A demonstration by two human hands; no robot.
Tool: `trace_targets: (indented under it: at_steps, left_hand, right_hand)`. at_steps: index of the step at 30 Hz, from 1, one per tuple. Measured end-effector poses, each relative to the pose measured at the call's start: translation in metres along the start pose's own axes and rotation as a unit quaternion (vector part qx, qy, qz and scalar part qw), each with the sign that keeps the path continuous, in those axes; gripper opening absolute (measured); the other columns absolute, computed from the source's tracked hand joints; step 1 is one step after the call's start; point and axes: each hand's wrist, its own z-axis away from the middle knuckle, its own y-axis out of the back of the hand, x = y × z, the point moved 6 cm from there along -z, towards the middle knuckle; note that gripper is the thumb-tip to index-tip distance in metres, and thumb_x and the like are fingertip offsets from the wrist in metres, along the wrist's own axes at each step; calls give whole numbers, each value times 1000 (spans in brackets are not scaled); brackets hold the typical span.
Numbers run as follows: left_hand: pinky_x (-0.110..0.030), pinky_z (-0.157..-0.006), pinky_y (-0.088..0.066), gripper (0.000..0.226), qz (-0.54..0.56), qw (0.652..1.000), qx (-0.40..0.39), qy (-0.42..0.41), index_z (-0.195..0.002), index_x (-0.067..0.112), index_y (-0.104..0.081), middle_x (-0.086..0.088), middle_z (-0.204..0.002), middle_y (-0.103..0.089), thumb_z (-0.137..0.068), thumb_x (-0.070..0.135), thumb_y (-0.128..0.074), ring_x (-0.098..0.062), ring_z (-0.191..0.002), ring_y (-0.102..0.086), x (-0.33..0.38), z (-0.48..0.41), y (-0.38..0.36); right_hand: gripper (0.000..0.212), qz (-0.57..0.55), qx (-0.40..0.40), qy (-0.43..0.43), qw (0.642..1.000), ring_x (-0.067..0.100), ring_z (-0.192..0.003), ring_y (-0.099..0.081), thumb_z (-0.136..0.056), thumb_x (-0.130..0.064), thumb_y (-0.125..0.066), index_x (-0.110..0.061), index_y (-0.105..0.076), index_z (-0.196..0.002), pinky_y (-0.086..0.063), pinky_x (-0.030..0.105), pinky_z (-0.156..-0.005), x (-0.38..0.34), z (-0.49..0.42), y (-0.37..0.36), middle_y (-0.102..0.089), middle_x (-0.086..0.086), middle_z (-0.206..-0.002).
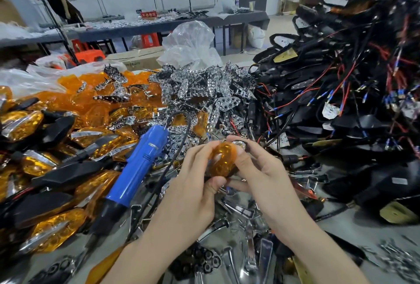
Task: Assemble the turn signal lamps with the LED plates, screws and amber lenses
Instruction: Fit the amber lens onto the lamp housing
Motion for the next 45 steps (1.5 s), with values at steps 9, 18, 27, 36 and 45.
trace_targets:
  at_steps: [9, 18, 27, 36, 45]
  left_hand:
    - [3, -91, -31, 57, 3, 1000, -11, 5, -147, 46, -25, 32, -139, -40, -102, 27, -53, 21, -119, -42, -2, 3, 0]
    - [1, -95, -33, 65, -13, 1000, -2, -8, -150, 39, -33, 23, -143, -40, -97, 13, -60, 10, -124, -45, -1, -1, -1]
    - [-25, -94, -53, 32, 180, 982, -32, 47, -126, 53, -54, 22, -126, -63, -93, 53, -54, -2, -118, -61, -6, -11, 19]
    - [-21, -97, -46, 31, 195, 980, -35, 23, -128, 46, -55, 10, -121, -57, -99, 52, -47, -14, -120, -56, 12, -14, 21]
    - [-25, -99, -46, 30, 224, 974, 6, 28, -121, 29, -61, 5, -121, -62, -94, 38, -51, -13, -119, -59, 21, -16, 26]
  right_hand:
    - [30, 30, -43, 9, 999, 11, -103, -74, -96, -47, -50, -41, -71, -117, -59, 23, -80, -3, 3, -4, -76, -9, -111]
    - [23, 143, -11, 58, 988, 5, -103, -68, -94, -53, -56, -47, -59, -117, -54, 34, -91, -4, 4, -8, -71, -19, -107]
    - [27, 30, -97, 57, 993, 21, -113, -70, -100, -25, -52, -28, -64, -124, -59, 30, -90, -12, 7, -7, -70, -3, -117]
    - [33, 28, -149, 82, 985, 21, -134, -57, -104, -13, -51, -14, -59, -136, -54, 33, -99, -14, 5, -16, -56, -7, -150]
    - [29, 12, -126, 108, 986, 18, -131, -60, -98, -26, -57, -29, -66, -125, -54, 25, -92, -20, 5, -20, -61, -8, -144]
